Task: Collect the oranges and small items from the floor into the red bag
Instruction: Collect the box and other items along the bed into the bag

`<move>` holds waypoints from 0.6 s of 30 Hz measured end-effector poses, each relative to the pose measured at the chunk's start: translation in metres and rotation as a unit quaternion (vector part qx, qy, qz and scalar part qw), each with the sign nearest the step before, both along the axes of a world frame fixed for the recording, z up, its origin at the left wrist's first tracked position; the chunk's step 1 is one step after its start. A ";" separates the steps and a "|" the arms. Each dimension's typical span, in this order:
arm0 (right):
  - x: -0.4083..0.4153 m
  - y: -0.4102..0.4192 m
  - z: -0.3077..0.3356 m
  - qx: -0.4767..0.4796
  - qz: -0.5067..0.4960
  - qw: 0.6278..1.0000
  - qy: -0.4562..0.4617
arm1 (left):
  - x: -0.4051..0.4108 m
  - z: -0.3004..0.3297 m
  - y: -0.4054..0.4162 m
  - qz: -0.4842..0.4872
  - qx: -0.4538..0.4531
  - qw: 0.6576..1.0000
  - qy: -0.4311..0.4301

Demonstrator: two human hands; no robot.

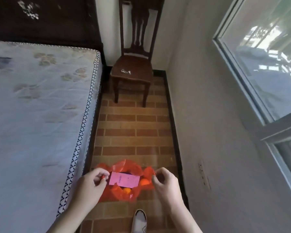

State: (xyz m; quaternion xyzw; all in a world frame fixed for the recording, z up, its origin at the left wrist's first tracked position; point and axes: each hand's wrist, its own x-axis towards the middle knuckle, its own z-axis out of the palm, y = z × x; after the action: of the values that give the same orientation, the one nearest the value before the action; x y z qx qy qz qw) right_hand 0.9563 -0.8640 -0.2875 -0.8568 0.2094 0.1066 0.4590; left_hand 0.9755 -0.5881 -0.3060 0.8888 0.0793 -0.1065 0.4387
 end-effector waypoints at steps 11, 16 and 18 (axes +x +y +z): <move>0.053 0.030 -0.181 -0.024 0.025 0.999 -0.005 | 0.067 -0.173 0.027 -0.029 -0.014 0.999 0.003; 0.072 0.037 -0.270 -0.080 0.050 0.994 -0.054 | 0.088 -0.246 0.034 -0.064 -0.005 0.997 -0.046; 0.079 0.040 -0.305 -0.113 0.069 0.989 -0.071 | 0.093 -0.280 0.039 -0.089 0.011 0.994 -0.066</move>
State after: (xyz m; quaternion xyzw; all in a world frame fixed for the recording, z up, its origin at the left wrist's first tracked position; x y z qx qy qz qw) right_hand 1.0355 -0.8240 -0.5929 -0.9210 0.1276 0.0521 0.3644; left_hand 1.0682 -0.5488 -0.5855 0.9024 -0.0283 -0.0852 0.4215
